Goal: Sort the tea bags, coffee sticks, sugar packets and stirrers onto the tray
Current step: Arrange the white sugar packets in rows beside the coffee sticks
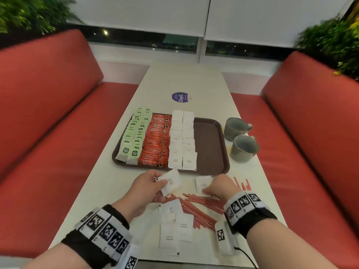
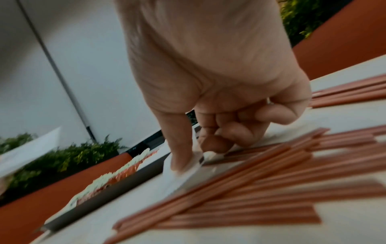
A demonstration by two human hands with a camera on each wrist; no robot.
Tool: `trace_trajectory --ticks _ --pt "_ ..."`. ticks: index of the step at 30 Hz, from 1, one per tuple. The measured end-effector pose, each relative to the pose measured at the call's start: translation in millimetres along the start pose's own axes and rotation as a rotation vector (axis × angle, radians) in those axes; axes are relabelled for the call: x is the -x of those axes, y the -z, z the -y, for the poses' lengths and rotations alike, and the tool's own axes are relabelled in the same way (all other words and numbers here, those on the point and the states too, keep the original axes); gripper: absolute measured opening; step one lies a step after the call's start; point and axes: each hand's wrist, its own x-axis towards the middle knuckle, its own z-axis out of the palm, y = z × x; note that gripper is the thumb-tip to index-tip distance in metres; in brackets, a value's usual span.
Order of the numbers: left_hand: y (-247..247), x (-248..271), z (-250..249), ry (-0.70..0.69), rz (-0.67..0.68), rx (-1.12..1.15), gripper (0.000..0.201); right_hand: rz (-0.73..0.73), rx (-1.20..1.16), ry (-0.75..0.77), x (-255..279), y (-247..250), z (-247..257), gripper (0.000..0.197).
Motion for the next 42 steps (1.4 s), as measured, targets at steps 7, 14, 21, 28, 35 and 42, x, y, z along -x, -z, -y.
trace_trajectory --ticks 7,14,21,28,35,42 --pt "32.7 16.3 -3.9 0.042 0.05 0.14 0.008 0.137 -0.605 0.12 6.5 11.8 -25.2 0.023" --pt "42.0 -0.9 -13.4 0.095 0.087 0.126 0.01 0.119 -0.865 0.181 2.7 10.7 -8.2 0.016" --pt "30.1 -46.6 -26.9 0.002 -0.005 0.076 0.008 -0.226 -0.657 0.177 -22.1 27.1 30.9 0.024" --pt "1.2 -90.0 -37.1 -0.113 -0.03 -0.22 0.007 -0.187 -0.394 0.112 -44.9 29.1 44.8 0.027" --pt "-14.9 -116.9 -33.6 -0.138 -0.012 -0.548 0.017 -0.074 -0.191 0.011 -60.2 20.7 49.9 0.02" --pt "-19.1 -115.8 -34.6 -0.336 -0.027 -1.036 0.02 -0.097 -0.036 -0.03 -62.1 13.1 55.3 0.017"
